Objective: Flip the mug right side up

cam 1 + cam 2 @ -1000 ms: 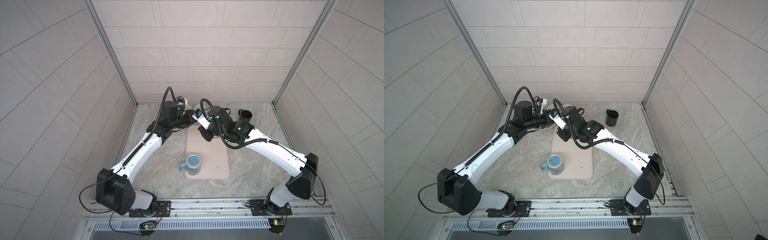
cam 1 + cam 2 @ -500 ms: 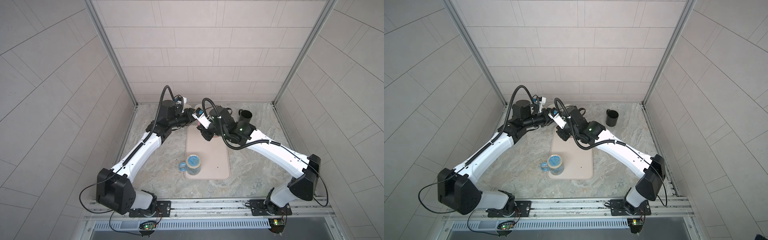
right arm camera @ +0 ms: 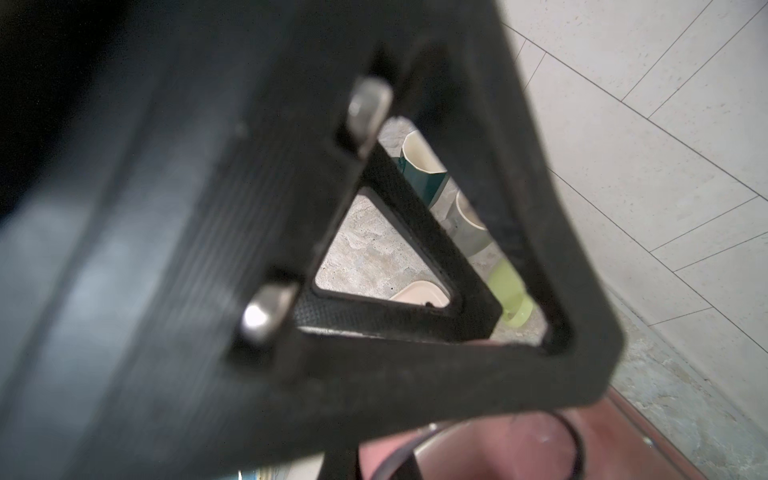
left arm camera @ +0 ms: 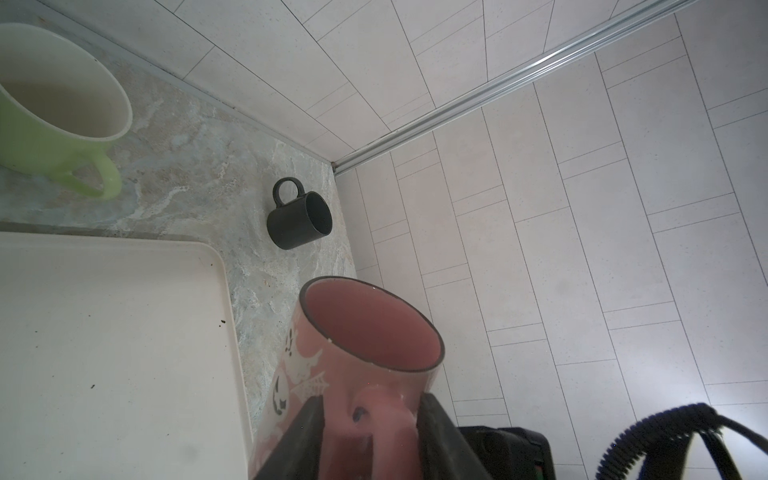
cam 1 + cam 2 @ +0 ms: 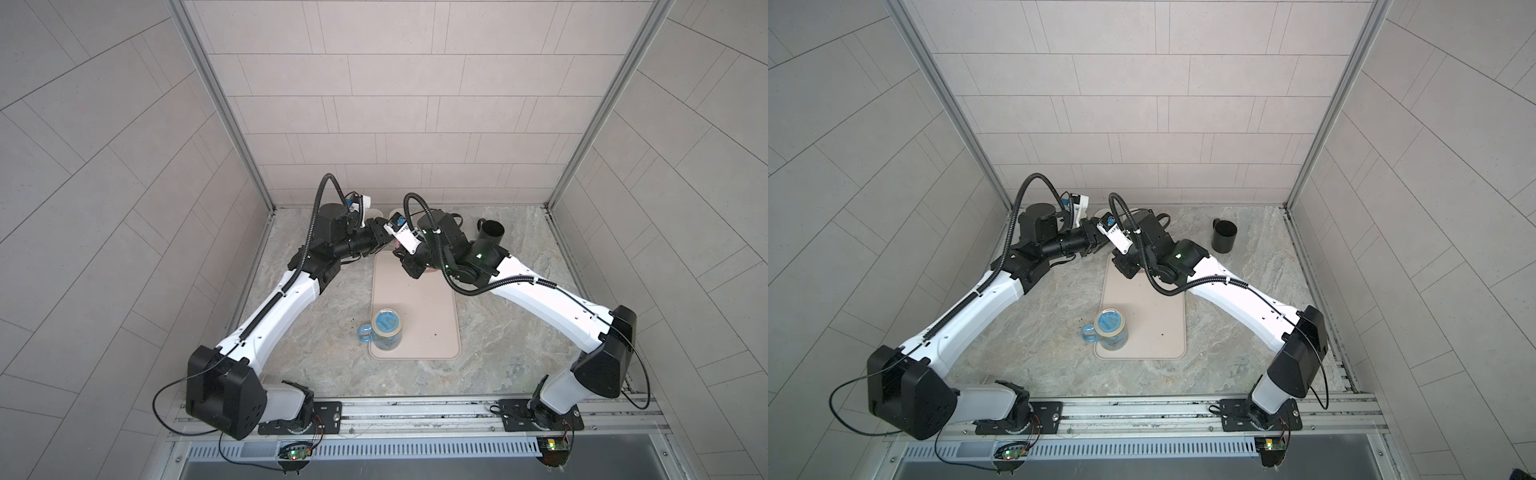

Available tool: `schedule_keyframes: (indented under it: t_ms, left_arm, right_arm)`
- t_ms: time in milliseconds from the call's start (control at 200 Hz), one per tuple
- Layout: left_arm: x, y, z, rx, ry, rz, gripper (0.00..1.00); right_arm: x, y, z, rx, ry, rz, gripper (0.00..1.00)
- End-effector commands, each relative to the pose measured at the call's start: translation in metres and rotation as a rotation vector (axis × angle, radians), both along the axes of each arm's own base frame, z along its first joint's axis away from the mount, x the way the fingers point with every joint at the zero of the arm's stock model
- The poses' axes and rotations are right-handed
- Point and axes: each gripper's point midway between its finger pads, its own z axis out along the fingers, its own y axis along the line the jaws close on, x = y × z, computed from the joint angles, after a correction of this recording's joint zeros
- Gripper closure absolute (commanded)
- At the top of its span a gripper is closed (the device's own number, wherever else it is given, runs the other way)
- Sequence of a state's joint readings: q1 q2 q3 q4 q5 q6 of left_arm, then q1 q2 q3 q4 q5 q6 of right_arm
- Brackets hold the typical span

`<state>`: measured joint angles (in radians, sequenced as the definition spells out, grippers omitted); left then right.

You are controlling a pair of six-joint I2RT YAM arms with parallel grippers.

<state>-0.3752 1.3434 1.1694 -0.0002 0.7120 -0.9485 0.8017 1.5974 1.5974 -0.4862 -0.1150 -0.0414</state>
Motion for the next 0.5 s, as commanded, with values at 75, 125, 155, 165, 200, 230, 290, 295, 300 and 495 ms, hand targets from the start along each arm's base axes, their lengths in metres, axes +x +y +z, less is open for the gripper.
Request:
schedule_keyframes:
  t_ms: [75,125,155,165,200,230,290,295,300,495]
  left_arm:
    - [-0.016,-0.012,0.01,-0.031,-0.03,-0.07,0.56]
    - [-0.017,-0.013,0.008,-0.027,-0.024,-0.077,0.56]
    - [-0.019,-0.014,0.006,-0.024,-0.02,-0.082,0.56]
    - [-0.019,-0.014,0.005,-0.023,-0.017,-0.083,0.56]
    - [-0.02,-0.015,0.001,-0.016,-0.009,-0.088,0.56]
    - [-0.022,-0.015,-0.002,-0.008,-0.001,-0.092,0.56]
    - [-0.023,-0.015,-0.007,0.011,0.007,-0.094,0.56]
    - [-0.023,-0.014,-0.008,0.013,0.007,-0.094,0.56]
    - [-0.024,-0.014,-0.008,0.015,0.008,-0.094,0.56]
    - [-0.029,-0.016,-0.023,0.067,0.032,-0.113,0.56]
  right_arm:
    - [0.012,0.007,0.057,0.12,-0.119,-0.003,1.0]
    - [0.013,0.008,0.056,0.12,-0.116,0.0,1.0]
    - [0.013,0.007,0.058,0.123,-0.118,0.0,1.0]
    - [0.013,0.008,0.058,0.123,-0.118,0.001,1.0]
    - [0.014,0.007,0.059,0.126,-0.119,0.001,1.0]
    - [0.013,0.008,0.06,0.128,-0.12,0.004,1.0]
    - [0.014,0.007,0.062,0.13,-0.121,0.002,1.0]
    - [0.014,0.007,0.062,0.13,-0.121,0.002,1.0]
    - [0.014,0.007,0.062,0.131,-0.121,0.003,1.0]
    - [0.011,0.009,0.066,0.143,-0.116,0.023,1.0]
